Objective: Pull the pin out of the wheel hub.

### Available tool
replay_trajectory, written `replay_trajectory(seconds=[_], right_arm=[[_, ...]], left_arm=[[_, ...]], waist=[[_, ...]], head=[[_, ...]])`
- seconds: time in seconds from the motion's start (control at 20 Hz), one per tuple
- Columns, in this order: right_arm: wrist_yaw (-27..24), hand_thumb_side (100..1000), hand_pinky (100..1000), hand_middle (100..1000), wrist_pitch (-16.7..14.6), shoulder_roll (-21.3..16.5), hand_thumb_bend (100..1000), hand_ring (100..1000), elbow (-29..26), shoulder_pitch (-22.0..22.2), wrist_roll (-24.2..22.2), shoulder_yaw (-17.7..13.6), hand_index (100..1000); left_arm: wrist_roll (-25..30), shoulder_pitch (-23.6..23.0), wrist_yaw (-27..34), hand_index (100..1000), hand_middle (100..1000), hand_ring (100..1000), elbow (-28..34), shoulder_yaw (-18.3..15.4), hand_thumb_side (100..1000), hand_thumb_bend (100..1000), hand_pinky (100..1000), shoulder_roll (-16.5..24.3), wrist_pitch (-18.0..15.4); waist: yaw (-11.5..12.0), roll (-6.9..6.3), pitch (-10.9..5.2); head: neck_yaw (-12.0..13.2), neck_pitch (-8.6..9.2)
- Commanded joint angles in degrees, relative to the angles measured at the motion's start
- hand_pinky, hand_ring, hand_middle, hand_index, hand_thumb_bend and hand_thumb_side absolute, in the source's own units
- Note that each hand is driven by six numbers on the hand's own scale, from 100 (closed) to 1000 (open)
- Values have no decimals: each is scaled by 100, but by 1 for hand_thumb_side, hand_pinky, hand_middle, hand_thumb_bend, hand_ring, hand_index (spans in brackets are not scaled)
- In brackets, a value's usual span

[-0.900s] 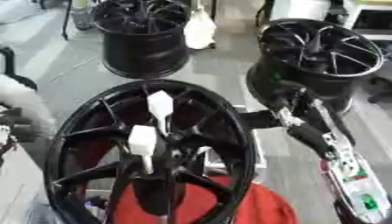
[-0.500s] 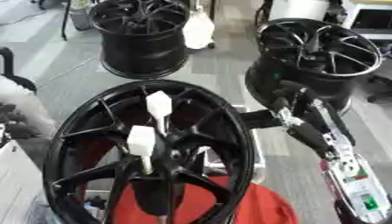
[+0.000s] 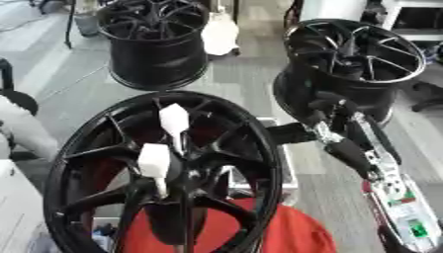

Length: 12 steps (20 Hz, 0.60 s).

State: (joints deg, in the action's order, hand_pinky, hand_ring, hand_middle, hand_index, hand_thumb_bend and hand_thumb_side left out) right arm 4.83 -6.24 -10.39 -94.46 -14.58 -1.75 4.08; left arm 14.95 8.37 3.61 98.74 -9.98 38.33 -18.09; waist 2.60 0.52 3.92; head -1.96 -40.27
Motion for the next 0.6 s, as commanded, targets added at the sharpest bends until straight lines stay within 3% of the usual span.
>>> replay_trajectory(seconds=[0.05, 0.15, 0.3, 0.45, 0.6], right_arm=[[29, 352, 669, 719, -14, -108, 100, 664, -42, -57, -44, 27, 860], [31, 352, 669, 719, -17, -114, 100, 664, -32, -49, -70, 55, 860], [30, 352, 669, 719, -22, -122, 100, 664, -17, -39, -102, 88, 861], [30, 352, 669, 719, -25, -137, 100, 664, -11, -45, -132, 114, 861], [30, 352, 669, 719, -23, -151, 100, 664, -3, -37, -155, 134, 861]], left_arm=[[306, 241, 132, 848, 693, 654, 31, 516, 516, 100, 659, 1149, -632], [626, 494, 128, 853, 706, 667, -55, 943, 511, 100, 666, 1654, -1008], [1106, 968, 180, 859, 724, 684, -189, 1517, 510, 100, 675, 2080, -1362], [1675, 1596, 209, 864, 741, 703, -311, 2057, 515, 100, 686, 2156, -1561], [2343, 2191, 136, 884, 774, 736, -473, 2507, 522, 114, 707, 1951, -1697]], waist=[[-37, -51, -67], [-80, -78, -78], [-138, -113, -94], [-186, -139, -117], [-233, -161, -134]], head=[[45, -21], [77, -31], [126, -44], [167, -69], [204, -92]])
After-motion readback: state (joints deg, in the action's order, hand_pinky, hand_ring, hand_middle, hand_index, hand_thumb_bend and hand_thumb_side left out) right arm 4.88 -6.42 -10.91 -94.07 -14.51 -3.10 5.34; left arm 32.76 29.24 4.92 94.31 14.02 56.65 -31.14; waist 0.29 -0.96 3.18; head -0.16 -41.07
